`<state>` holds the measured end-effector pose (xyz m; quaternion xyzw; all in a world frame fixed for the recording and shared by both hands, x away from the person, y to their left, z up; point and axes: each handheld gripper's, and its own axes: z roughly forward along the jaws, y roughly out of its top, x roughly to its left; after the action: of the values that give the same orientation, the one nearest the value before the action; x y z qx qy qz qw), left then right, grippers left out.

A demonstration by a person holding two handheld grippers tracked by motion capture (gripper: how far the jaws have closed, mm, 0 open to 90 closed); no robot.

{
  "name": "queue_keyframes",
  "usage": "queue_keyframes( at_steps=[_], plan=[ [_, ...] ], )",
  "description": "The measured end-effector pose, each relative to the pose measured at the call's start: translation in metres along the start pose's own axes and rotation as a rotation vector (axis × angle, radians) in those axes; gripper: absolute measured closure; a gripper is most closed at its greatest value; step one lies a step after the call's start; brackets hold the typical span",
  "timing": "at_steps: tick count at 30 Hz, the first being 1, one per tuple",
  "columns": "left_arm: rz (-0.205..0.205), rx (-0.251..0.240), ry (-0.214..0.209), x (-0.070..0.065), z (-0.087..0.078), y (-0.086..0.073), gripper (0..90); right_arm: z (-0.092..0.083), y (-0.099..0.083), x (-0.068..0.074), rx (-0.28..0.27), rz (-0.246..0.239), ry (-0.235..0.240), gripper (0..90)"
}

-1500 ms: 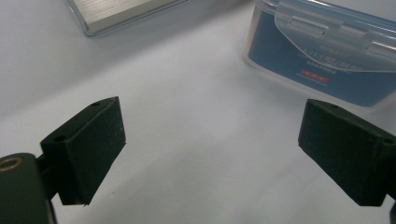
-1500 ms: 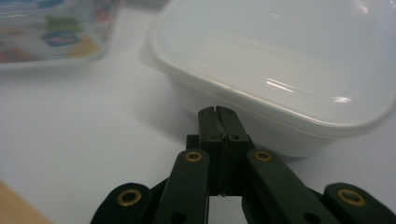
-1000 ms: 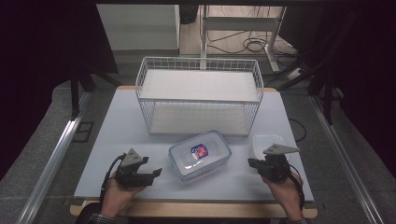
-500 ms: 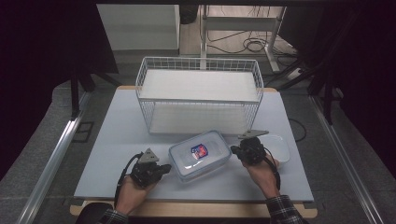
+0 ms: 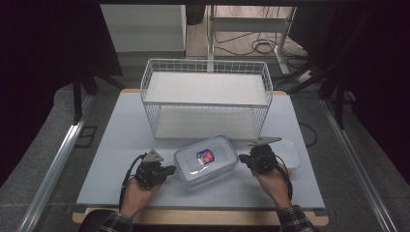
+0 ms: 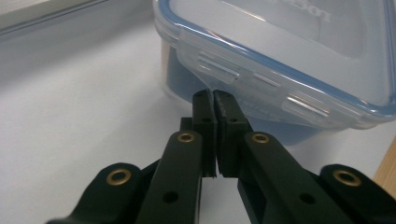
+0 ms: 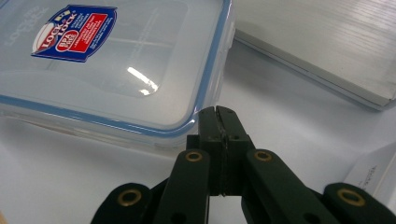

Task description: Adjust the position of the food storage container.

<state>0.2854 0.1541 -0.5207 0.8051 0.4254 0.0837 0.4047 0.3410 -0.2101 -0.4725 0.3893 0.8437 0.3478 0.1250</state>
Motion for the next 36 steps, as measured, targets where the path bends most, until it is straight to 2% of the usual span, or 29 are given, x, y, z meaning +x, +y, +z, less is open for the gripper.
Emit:
queue_keyframes(
  at_steps=[3,6,8,12,14,15,19,25,29,32,34,35,36],
  plan=[
    [0.007,0.008,0.006,-0.001,0.0,0.0,87.9,0.011,0.006,-0.001,0.005,-0.028,-0.044,89.4],
    [0.008,0.017,0.017,0.0,0.001,0.0,88.2,0.018,0.008,-0.002,0.019,-0.034,-0.055,89.4],
    [0.008,0.026,0.017,0.002,0.003,0.0,88.6,0.018,0.009,-0.003,0.022,-0.028,-0.047,89.5],
    [0.026,0.058,0.056,0.005,0.01,0.002,90.0,0.016,0.006,0.001,0.024,-0.019,-0.01,89.5],
    [0.017,0.057,0.058,0.007,0.009,0.003,90.0,0.014,0.005,0.004,0.025,-0.027,-0.011,89.5],
    [0.01,0.06,0.068,0.011,0.009,0.005,90.0,0.012,0.003,0.007,0.026,-0.025,0.007,89.5],
    [-0.007,0.062,0.073,0.02,0.012,0.009,90.0,0.008,-0.001,0.015,0.033,-0.031,0.021,89.5],
    [-0.012,0.065,0.06,0.03,0.018,0.016,90.0,0.001,-0.009,0.023,0.031,-0.025,0.043,89.5],
    [0.012,0.071,0.058,0.032,0.024,0.021,90.0,-0.007,-0.018,0.031,0.03,-0.018,0.051,89.5],
    [0.017,0.072,0.046,0.033,0.023,0.021,90.0,-0.008,-0.023,0.031,0.038,-0.017,0.061,89.4],
    [0.016,0.058,0.067,0.035,0.017,0.02,84.3,-0.007,-0.024,0.03,0.038,-0.016,0.074,89.2],
    [0.016,0.058,0.067,0.035,0.017,0.02,78.4,-0.007,-0.024,0.03,0.038,-0.016,0.074,89.2],
    [0.013,0.04,0.081,0.037,0.01,0.018,71.5,-0.01,-0.024,0.029,0.019,-0.031,0.062,85.3]
  ],
)
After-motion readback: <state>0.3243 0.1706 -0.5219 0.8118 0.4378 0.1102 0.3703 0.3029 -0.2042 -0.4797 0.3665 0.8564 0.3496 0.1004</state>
